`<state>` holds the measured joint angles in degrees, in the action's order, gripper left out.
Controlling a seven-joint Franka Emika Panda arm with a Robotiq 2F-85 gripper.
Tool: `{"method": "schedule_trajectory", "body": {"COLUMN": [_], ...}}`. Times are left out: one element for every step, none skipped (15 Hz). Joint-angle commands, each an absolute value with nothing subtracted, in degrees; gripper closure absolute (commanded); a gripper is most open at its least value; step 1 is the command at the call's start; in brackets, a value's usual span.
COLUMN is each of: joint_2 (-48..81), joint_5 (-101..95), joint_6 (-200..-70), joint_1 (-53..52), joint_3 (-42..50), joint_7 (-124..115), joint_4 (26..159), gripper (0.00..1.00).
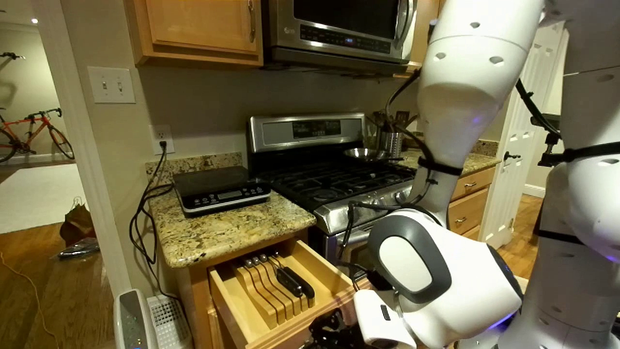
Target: Open the left first top drawer
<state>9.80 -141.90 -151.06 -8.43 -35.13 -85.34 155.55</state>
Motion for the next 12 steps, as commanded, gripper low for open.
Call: {"method": "schedule_trajectory", "body": {"joint_2": [-1.72, -3.43, -5.15, -6.66, -8.32, -9.67, -10.95, -12.07, -7.19, -8.40, -9.19, -9.60], "joint_5": [-142.87, -143.53, -143.79, -144.29, -144.51, -144.91, -144.89, -144.75, -142.68, -142.68, -142.68, -142.68], "joint_6": [-159.70, -162.63, -165.39, -167.87, -170.21, -172.35, -174.26, -175.94, -172.29, -173.57, -174.15, -174.40], "joint_1": [-11.06, -11.90, -13.02, -14.24, -11.85, -12.37, -12.48, -12.56, -11.84, -11.84, -11.84, -11.84], "joint_3": [-35.93, -35.31, -34.26, -33.11, -35.28, -34.73, -34.27, -33.74, -34.83, -34.68, -34.61, -34.57], "joint_7": [-89.19, -90.09, -90.32, -91.02, -91.34, -92.02, -92.03, -92.21, -88.90, -89.06, -89.14, -89.20], "joint_4": [156.91, 156.44, 156.03, 155.56, 155.27, 154.75, 154.39, 154.04, 153.62, 153.42, 153.41, 153.41], "gripper": [0.00, 0.00, 0.00, 0.00, 0.00, 0.00, 0.00, 0.00, 0.00, 0.00, 0.00, 0.00]}}
